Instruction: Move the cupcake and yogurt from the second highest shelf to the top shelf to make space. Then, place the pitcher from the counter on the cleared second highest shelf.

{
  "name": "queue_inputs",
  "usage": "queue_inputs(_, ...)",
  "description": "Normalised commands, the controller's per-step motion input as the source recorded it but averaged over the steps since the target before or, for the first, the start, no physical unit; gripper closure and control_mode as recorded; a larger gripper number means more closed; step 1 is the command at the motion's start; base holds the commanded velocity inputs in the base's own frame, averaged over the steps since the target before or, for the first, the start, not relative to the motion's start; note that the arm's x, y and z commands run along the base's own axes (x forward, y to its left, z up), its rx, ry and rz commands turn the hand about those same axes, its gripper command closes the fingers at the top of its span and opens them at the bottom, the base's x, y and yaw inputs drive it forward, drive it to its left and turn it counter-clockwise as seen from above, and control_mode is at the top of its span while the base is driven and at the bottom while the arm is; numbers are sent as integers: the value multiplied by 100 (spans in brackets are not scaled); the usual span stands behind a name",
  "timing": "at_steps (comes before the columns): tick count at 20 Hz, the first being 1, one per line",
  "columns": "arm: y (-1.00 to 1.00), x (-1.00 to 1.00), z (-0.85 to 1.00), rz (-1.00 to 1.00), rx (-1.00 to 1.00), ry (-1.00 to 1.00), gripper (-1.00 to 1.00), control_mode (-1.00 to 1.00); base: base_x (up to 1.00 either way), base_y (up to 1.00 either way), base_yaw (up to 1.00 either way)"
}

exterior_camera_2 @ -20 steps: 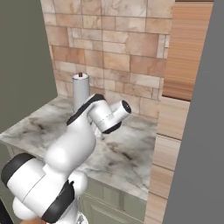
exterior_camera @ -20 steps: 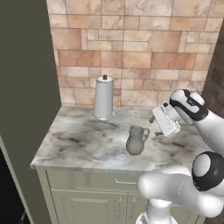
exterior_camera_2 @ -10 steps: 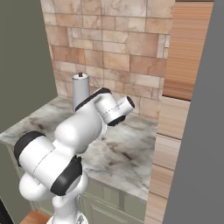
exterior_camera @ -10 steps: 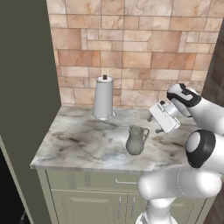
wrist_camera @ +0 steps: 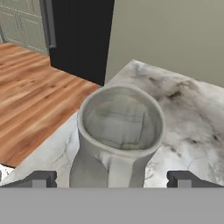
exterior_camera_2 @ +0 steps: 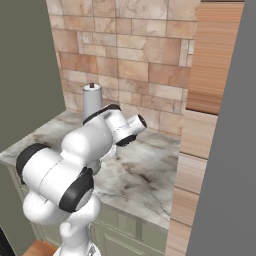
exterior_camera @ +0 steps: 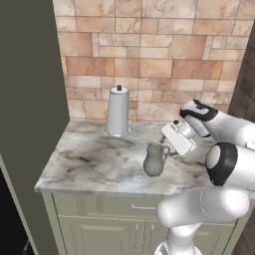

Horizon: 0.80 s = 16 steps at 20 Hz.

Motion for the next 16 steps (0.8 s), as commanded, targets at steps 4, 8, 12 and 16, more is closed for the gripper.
queue_inputs(4, 16, 1, -8, 0, 0, 0, -100, -100, 0, 0, 0)
queue_inputs(8, -2, 16, 0, 0, 3, 0, -100, -100, 0, 0, 0)
queue_inputs(12, -20, 24, 0, 0, 7, 0, -100, -100, 0, 0, 0)
queue_inputs(16, -20, 15, -7, 5, 3, 2, -100, -100, 0, 0, 0)
